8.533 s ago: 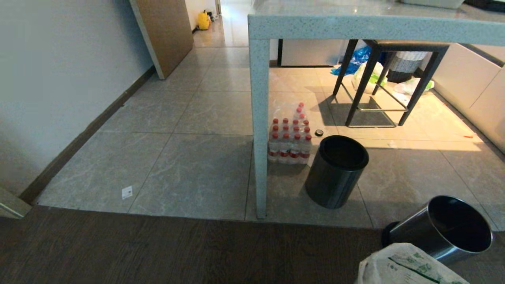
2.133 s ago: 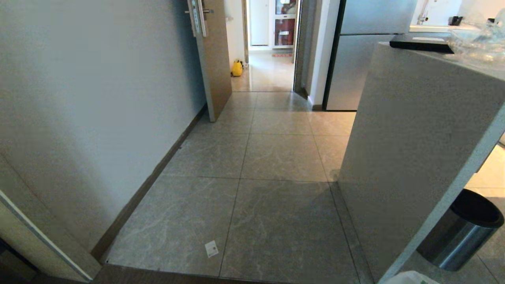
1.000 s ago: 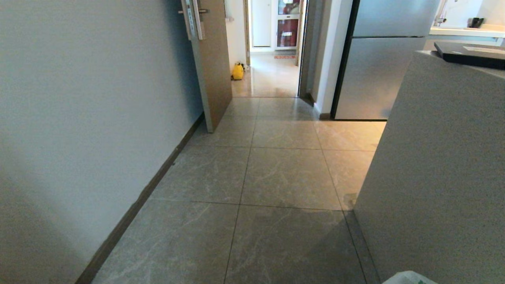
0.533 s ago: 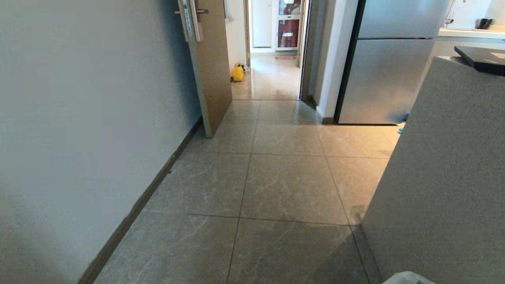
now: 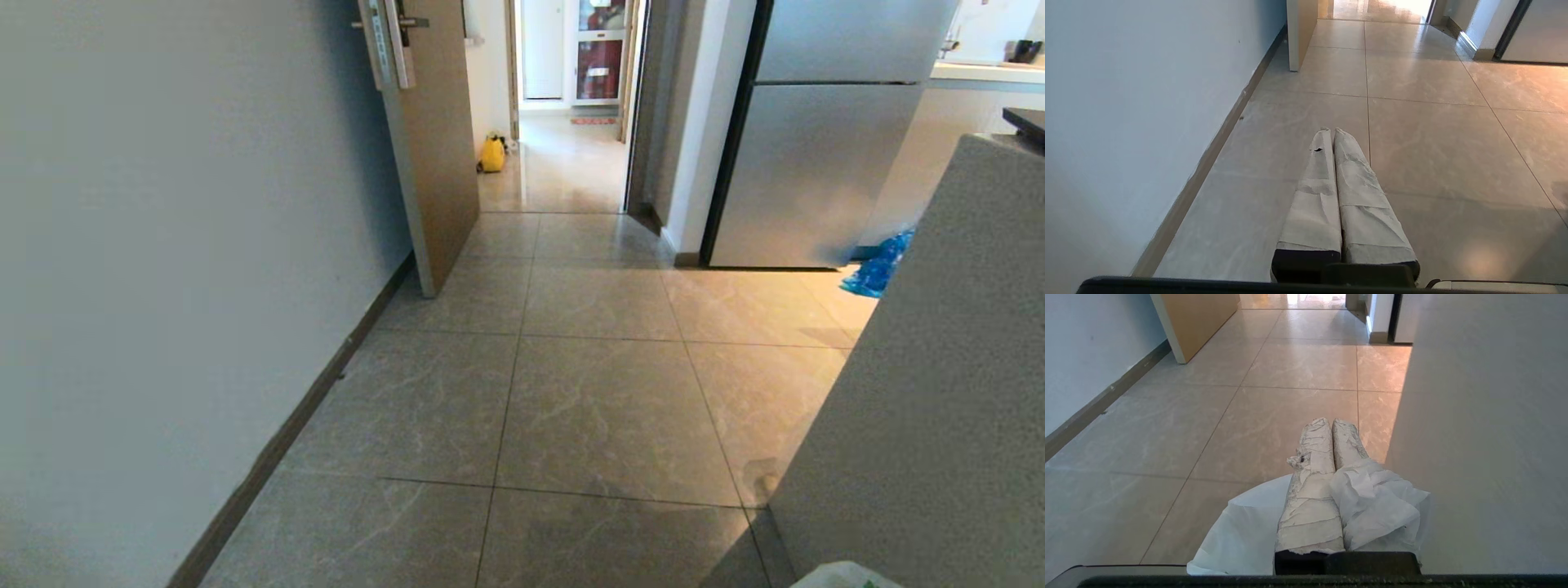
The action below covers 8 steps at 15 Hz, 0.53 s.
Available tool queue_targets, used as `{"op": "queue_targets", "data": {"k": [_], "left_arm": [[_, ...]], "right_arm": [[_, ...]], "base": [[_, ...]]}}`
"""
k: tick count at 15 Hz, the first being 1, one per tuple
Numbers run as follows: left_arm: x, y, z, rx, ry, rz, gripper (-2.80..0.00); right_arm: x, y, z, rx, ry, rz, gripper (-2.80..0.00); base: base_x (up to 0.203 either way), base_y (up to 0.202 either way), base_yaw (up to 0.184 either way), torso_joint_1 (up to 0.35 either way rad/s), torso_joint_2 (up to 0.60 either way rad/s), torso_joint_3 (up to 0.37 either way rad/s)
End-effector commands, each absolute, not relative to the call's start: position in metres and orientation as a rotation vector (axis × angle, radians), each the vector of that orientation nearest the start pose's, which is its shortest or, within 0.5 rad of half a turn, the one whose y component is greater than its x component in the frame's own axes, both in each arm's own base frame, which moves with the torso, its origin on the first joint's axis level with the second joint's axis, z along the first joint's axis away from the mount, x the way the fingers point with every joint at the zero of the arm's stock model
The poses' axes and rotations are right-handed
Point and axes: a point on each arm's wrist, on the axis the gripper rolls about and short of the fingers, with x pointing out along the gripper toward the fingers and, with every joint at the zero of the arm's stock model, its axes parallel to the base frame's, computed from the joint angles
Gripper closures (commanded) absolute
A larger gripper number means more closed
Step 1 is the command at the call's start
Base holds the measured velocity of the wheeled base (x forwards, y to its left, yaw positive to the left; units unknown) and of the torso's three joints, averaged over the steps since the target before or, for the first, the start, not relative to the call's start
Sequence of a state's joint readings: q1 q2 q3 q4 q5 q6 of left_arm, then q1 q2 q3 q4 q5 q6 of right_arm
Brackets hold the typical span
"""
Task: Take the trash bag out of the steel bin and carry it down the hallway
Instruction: Put the trash bag at the door
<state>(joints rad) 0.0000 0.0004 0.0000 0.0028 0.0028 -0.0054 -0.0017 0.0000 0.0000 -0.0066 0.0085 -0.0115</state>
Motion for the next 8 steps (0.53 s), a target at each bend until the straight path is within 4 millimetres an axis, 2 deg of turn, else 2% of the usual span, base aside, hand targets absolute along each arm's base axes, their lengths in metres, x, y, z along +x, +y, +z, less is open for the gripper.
{"op": "queue_targets", "data": {"k": [1,8], "left_arm": [[-0.0228,0.0001,0.0752,-0.006,0.003,0.003,0.0],[-0.0228,0.0001,0.0752,-0.006,0.003,0.003,0.0]], "right_arm": [[-0.0227,0.0002,0.0762,-0.012,-0.005,0.008,0.0],[-0.0227,0.0002,0.0762,-0.011,-0.005,0.008,0.0]], "base": [[0.192,0.0,0.001,0.007,0.01,-0.002],[0.191,0.0,0.001,0.003,0.0,0.004]]}}
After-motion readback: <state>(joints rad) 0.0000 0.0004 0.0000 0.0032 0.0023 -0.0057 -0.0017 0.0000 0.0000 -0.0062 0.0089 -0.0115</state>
